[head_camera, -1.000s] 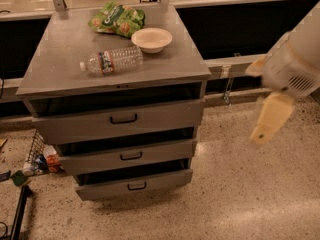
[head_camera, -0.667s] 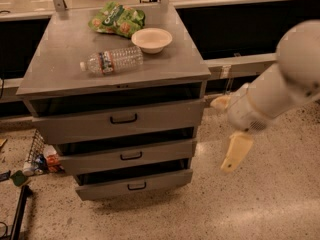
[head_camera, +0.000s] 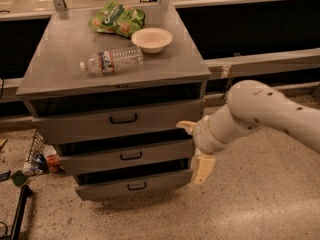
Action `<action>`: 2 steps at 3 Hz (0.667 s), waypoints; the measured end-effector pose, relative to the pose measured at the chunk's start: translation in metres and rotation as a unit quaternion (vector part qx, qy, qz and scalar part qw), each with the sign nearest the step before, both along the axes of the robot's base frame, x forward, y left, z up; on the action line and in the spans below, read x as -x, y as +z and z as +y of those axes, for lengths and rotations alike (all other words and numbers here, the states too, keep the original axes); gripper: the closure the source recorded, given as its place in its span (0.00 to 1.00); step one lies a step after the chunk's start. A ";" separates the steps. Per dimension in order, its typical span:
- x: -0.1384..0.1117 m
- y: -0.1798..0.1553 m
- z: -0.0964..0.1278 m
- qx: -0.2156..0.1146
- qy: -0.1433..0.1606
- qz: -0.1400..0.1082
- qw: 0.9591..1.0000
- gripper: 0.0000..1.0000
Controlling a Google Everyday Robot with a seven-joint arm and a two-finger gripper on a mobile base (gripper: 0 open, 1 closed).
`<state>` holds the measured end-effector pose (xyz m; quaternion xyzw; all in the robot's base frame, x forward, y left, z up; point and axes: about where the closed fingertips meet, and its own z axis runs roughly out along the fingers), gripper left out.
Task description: Open bottom drawer
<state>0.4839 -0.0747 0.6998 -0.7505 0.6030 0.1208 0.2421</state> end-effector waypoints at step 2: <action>-0.006 -0.066 0.019 -0.020 0.001 0.025 0.999 0.00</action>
Offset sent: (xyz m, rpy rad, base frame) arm 0.0469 0.0328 -0.1942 0.2067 0.0240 -0.1124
